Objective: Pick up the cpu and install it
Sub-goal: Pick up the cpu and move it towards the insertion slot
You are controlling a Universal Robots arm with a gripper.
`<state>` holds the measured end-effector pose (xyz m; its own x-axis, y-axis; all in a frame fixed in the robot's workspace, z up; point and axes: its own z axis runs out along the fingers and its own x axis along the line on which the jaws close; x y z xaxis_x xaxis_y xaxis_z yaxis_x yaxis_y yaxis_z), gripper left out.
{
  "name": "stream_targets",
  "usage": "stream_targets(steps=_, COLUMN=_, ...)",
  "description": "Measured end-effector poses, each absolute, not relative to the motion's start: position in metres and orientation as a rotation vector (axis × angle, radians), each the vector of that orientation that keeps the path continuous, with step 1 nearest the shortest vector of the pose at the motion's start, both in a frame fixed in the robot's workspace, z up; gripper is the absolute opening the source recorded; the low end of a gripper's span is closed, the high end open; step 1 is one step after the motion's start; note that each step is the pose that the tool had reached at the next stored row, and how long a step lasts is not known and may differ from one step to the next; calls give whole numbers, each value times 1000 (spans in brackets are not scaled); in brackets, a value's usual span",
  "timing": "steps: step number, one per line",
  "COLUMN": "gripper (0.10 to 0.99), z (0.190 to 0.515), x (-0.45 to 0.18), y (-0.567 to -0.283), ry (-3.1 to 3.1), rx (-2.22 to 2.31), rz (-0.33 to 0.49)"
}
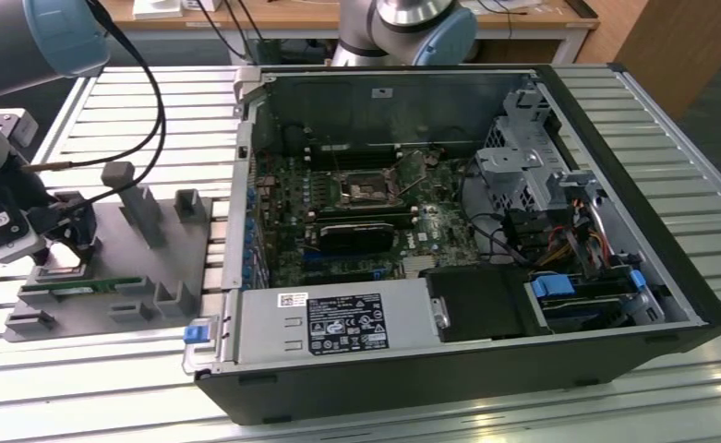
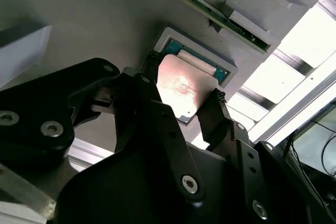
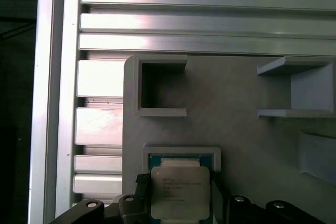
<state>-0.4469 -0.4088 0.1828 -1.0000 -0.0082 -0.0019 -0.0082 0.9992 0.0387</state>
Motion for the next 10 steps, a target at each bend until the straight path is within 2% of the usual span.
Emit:
stream_targets(steps=1, gripper=553, z=183, x=-447, y=-409, ry=3139, rx=-13, rz=61)
stream_targets(steps=10, gripper=565, z=184, x=-447, y=-409, ry=3139, rx=-13, rz=60)
